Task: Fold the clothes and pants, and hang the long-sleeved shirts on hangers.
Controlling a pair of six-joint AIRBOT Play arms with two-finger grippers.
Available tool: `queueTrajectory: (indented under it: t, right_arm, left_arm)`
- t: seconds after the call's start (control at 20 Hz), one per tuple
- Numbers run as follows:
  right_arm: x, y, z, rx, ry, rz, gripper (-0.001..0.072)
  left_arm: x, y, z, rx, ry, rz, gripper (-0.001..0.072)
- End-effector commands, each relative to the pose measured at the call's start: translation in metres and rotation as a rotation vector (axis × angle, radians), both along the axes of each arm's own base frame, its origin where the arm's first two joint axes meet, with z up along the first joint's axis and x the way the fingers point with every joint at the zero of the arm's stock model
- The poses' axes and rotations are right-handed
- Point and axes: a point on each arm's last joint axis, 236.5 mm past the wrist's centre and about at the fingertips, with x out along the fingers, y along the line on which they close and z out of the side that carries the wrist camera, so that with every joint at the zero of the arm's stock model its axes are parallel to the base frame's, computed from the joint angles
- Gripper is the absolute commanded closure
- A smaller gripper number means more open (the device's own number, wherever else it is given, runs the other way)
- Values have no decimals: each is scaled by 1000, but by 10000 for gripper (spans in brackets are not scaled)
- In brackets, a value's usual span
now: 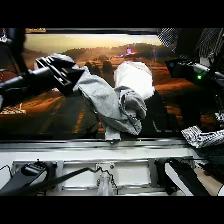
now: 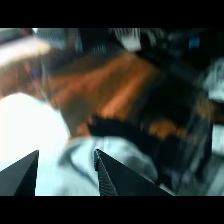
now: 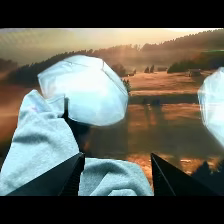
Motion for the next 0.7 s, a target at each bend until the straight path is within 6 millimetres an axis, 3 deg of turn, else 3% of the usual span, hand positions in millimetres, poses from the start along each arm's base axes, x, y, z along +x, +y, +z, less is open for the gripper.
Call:
queueTrajectory:
  t: [0.0, 0.15, 0.3, 0.5, 0.65]
  right_arm:
    - [-2, 4, -1, 9, 11, 13, 219]
    - [-6, 7, -4, 15, 28, 30, 219]
    - [-1, 1, -1, 4, 4, 5, 220]
    - [-4, -6, -13, -70, 34, 8, 219]
    - [-9, -15, -29, -141, 85, 7, 219]
  left_arm:
    - [-14, -13, -78, 113, 184, -97, 371]
    - [-49, -47, -157, 236, 295, -277, 339]
    - [-75, -86, -206, 305, 393, -399, 284]
    - [-101, -114, -257, 426, 445, -530, 185]
    - [-123, -138, -272, 485, 353, -645, 139]
